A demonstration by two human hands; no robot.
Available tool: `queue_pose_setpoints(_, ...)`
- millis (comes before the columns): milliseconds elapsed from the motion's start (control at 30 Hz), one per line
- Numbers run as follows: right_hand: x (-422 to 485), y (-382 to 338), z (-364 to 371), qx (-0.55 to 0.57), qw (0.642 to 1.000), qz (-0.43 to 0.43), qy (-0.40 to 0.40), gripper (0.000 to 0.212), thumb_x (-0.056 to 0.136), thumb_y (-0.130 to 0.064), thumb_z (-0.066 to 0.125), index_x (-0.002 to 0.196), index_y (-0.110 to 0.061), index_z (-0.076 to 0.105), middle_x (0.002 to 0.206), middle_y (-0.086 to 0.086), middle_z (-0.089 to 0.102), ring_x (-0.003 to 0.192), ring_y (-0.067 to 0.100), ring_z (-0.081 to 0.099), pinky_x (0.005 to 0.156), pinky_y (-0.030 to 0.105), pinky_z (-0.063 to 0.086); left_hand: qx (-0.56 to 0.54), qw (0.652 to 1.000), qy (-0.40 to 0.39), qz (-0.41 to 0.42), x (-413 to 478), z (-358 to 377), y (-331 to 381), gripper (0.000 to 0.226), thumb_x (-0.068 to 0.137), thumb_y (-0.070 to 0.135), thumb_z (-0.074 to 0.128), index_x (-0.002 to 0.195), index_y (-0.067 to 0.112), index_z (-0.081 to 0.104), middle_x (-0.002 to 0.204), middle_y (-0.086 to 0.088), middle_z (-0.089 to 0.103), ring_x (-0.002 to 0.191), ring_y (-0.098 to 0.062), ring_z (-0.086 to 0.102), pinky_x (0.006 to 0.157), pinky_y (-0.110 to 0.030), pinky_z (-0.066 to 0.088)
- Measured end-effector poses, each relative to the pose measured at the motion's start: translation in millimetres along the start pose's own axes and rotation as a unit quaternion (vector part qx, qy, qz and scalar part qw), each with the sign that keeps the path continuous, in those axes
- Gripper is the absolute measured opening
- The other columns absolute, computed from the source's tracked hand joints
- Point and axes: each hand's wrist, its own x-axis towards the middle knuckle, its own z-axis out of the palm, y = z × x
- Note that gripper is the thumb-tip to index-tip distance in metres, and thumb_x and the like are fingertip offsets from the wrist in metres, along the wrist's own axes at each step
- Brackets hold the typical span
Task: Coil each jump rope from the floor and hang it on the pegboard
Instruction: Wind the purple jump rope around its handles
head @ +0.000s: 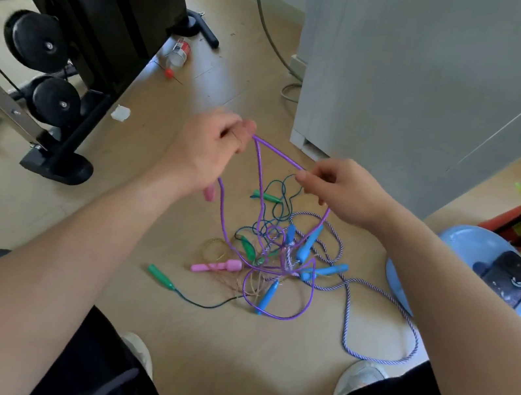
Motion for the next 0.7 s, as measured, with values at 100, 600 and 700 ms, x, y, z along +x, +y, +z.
queue_pose_setpoints(100,0.1,37.0,13.7,-0.042,0.994,0.08,-0.054,0.041,0.101,-0.044,0.047,0.086,-0.011,0.066,0.081,0.006,0.067,0.079,0.021,0.06,0.078,0.035,0.049,-0.022,0.997,0.045,-0.051,3.2,-12.3,-11.7,0.046,0.105,0.044,0.04,0.071,0.015,0.051,0.075,-0.029,0.046,0.042,-0.025,0.064,0.04,-0.028,0.032)
queue_pose_setpoints(600,-1.3,-52.6,-15.1,0.001,0.997,-0.057,0.052,0.033,0.096,-0.041,0.06,0.073,-0.019,0.07,0.041,-0.012,0.042,0.043,0.009,0.036,0.046,0.018,0.03,-0.06,0.996,-0.059,0.026,-4.8,18.4,-3.5,0.061,0.092,0.069,0.041,0.067,0.015,0.056,0.053,-0.007,0.047,0.046,-0.029,0.059,0.045,-0.034,0.028)
queue_pose_setpoints(700,4.1,-15.7,-12.2,-0.001,1.0,0.003,0.015,0.037,0.095,-0.047,0.058,0.075,-0.017,0.066,0.056,-0.012,0.061,0.055,0.014,0.054,0.059,0.024,0.047,-0.058,0.997,0.057,0.006,5.2,-4.3,-6.7,0.059,0.099,0.052,0.05,0.064,0.005,0.047,0.054,-0.011,0.042,0.05,-0.015,0.039,0.053,-0.033,0.026)
